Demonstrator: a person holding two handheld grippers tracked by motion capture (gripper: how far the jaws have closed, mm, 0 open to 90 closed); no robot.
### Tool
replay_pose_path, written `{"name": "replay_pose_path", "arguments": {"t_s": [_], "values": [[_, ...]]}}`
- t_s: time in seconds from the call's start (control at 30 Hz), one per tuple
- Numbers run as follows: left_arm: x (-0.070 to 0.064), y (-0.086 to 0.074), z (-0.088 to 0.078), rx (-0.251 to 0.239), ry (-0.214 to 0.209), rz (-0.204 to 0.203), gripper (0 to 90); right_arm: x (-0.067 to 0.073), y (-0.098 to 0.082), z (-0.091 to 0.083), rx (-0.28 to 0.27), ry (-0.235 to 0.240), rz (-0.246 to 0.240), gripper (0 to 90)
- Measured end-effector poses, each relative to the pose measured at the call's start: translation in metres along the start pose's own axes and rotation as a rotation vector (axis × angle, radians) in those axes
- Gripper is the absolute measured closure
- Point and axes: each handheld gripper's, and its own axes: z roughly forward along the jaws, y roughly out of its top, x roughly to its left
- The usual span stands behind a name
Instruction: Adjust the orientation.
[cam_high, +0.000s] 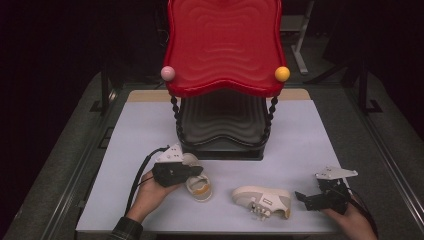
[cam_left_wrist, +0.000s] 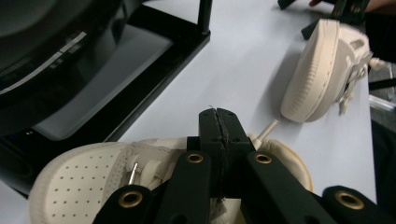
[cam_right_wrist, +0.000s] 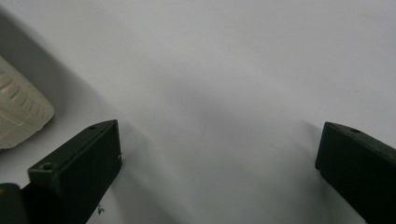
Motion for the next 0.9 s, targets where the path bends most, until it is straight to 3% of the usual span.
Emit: {"name": "replay_pose_path", "arguments": {"t_s": [0.2,0.37,0.47,0.57,0.9], "values": [[-0.008,0.001,-0.009,-0.018,-0.031,-0.015,76.9,0.0,0.0,0.0,0.0,0.0,-0.001,0.0],[-0.018,-0.004,-0.01,-0.003,-0.051,-0.024,64.8,0.0,0.0,0.0,0.001,-0.001,-0.002,0.0],[-0.023,-0.009,-0.007,0.009,-0.089,-0.028,56.9,0.0,0.0,0.0,0.0,-0.001,-0.002,0.0],[-0.027,-0.014,0.0,0.037,-0.091,-0.028,55.1,0.0,0.0,0.0,0.0,0.0,-0.002,0.0],[-0.027,-0.02,0.012,0.054,-0.093,-0.029,56.4,0.0,0.0,0.0,0.0,0.0,-0.002,0.0]]}}
